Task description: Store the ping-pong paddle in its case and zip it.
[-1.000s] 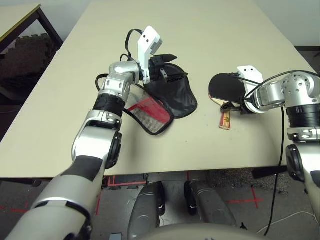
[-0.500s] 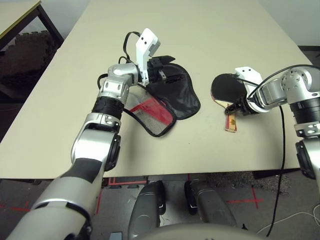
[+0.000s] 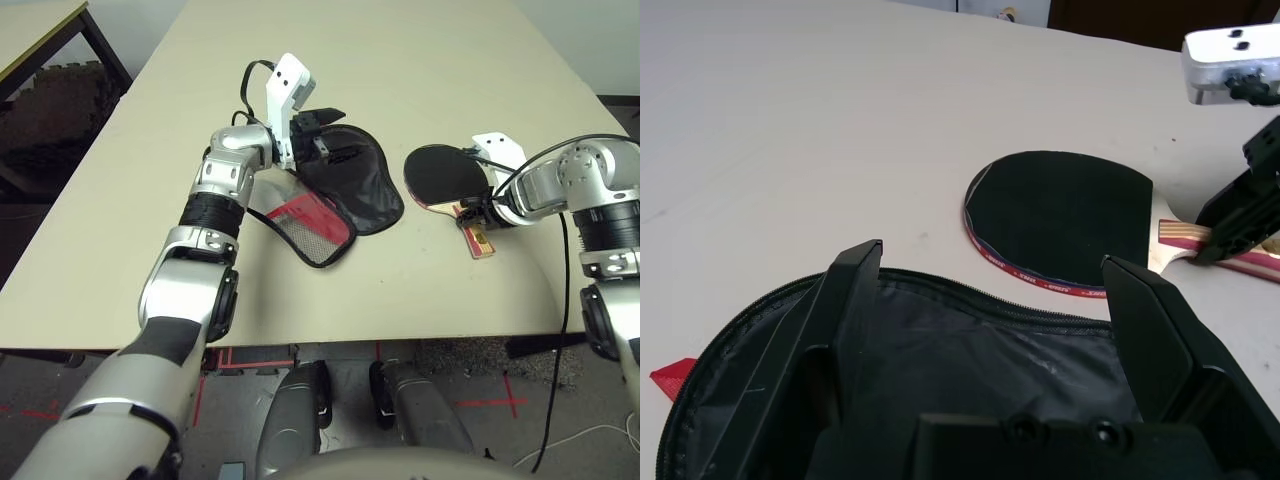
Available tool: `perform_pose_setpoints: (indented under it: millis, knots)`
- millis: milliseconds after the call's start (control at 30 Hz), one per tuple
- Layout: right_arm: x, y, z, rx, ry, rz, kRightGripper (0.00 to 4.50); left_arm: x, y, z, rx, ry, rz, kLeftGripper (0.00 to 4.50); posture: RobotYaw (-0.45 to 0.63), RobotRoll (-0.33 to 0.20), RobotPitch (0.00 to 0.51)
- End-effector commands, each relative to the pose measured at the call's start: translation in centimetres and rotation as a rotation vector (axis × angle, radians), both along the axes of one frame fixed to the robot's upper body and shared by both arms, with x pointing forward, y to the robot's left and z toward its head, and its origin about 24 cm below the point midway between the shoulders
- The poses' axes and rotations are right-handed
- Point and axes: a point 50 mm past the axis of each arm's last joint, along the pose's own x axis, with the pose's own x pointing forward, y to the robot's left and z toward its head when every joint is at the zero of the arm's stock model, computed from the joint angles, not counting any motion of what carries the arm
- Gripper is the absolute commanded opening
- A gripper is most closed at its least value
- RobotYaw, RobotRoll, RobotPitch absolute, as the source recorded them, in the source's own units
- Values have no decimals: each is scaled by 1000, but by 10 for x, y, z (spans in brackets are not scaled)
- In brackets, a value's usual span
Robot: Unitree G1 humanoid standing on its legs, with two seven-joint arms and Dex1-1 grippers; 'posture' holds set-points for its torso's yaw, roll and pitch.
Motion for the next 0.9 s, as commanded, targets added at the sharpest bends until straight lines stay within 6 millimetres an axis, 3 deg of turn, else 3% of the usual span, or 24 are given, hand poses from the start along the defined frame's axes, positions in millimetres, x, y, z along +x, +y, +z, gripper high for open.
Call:
perform_pose_setpoints:
  millis: [33,100,167,533,700,900]
  knots:
    - [4,6,6,13,-144,56,1105,-1,10,3,-19,0,35,4500,-195,0,121]
    - [28,58,62,42,-211,103,1105,-1,16,6,-22,-7,55,4500,-188,0,120]
    - [33,91,91,55,-205,143,1105,-2,24,10,-24,-15,81,4500,-179,0,118]
    - [44,118,103,105,-158,194,1105,-12,68,31,57,-53,192,4500,-128,0,125]
    - [41,133,94,124,-91,232,1105,-21,97,46,80,-74,274,4500,-114,0,128]
    - [38,149,83,126,-47,272,1105,-27,117,50,113,-69,335,4500,-85,0,129]
